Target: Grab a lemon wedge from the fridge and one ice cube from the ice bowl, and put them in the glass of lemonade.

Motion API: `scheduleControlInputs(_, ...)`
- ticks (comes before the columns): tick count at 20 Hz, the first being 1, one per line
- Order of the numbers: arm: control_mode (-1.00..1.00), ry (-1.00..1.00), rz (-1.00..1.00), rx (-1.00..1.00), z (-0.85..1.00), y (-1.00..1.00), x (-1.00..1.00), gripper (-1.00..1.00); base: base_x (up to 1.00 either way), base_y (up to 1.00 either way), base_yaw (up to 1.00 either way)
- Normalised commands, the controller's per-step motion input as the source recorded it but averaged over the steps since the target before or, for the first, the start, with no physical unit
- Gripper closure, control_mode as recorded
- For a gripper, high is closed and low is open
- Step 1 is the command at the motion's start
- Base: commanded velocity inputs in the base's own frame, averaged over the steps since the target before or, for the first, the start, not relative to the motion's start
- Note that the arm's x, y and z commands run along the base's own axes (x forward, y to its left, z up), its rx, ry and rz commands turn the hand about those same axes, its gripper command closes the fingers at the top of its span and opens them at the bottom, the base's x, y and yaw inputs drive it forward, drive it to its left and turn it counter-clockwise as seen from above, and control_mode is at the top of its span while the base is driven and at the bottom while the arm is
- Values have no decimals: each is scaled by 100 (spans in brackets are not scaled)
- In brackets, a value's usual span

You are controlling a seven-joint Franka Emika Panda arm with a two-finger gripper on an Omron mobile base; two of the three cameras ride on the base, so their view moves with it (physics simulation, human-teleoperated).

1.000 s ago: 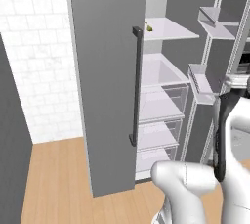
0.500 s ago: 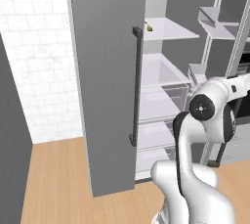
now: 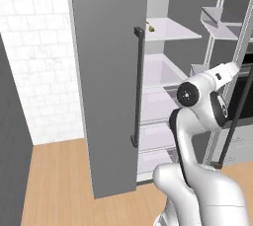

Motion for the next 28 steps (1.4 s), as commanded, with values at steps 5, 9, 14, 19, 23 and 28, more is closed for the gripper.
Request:
scheduleControlInputs(5, -100, 4, -1, 0, -13, 0, 59, -100, 0, 0, 0)
scheduleControlInputs(9, -100, 26, 0, 0, -29, -16, 68, -100, 0, 0, 0)
scheduleControlInputs(14, -100, 20, -1, 0, -41, -6, 85, -100, 0, 0, 0)
scheduleControlInputs(19, -100, 15, -3, -1, -55, -8, 70, -100, 0, 0, 0)
scheduleControlInputs(23, -100, 3, -5, 0, -56, -39, 33, -100, 0, 0, 0)
scheduleControlInputs(28, -100, 0, -5, 0, -51, -49, 22, -100, 0, 0, 0)
